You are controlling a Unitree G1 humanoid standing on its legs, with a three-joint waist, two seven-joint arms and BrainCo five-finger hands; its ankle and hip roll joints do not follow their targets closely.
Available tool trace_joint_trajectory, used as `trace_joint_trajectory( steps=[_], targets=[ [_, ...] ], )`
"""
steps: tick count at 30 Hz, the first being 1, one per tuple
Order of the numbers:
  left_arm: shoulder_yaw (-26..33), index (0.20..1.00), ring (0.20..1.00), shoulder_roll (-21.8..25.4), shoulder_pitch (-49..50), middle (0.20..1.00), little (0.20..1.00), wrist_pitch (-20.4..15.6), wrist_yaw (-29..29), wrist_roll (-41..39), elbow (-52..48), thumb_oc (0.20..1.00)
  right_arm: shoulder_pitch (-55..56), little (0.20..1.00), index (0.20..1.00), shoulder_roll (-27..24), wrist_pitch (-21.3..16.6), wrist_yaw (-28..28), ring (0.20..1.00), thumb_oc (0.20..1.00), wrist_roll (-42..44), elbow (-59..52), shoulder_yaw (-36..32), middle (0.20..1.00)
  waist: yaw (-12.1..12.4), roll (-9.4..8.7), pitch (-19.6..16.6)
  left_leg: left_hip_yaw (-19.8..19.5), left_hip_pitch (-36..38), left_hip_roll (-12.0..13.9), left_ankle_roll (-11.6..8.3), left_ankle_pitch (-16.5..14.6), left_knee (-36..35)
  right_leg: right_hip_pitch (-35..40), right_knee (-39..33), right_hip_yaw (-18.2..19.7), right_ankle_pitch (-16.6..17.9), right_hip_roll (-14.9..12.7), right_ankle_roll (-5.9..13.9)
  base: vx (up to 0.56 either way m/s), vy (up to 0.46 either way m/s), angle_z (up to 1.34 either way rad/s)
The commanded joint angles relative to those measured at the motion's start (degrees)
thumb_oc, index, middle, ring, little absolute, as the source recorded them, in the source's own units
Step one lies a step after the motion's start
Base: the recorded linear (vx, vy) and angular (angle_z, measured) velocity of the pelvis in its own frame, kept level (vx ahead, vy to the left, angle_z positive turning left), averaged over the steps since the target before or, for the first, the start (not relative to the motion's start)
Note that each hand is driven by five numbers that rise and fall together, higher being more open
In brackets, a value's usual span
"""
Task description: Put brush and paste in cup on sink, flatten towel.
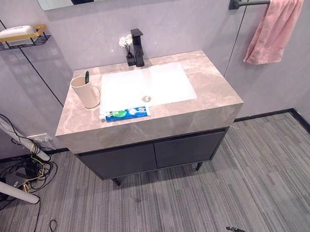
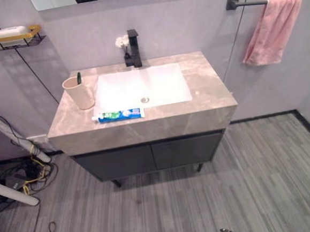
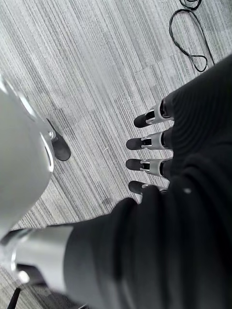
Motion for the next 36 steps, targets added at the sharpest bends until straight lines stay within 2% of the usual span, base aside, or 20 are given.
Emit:
trace_joint_trajectory(
  steps=[1, 36],
  targets=[
    [-1.2, 1.0, 1.0, 0.9, -1.7, 1.0, 1.0, -1.3, -0.3, 0.6, 2.2, 1.0, -1.6, 1.0, 1.0, 1.7, -0.2, -0.2, 1.0, 1.0, 2.0, 3.4, -0.7, 1.0, -0.5, -2.77, 0.2, -0.8, 4.5, 0.7, -2.69, -2.9, -2.4, 3.7, -11.7, 5.4, 10.1, -7.3, 8.8, 0.0, 0.0, 0.0],
    [-1.8, 1.0, 1.0, 1.0, -1.9, 1.0, 1.0, -0.9, -0.2, 2.2, 3.4, 1.0, -1.4, 1.0, 1.0, 2.0, 0.2, -1.0, 1.0, 1.0, -0.4, 3.0, 0.5, 1.0, -0.8, -2.62, 0.5, -1.2, 5.0, 1.0, -2.93, -2.9, -2.4, 4.6, -11.7, 4.6, 9.4, -7.0, 8.18, 0.0, -0.001, 0.01]
  ],
)
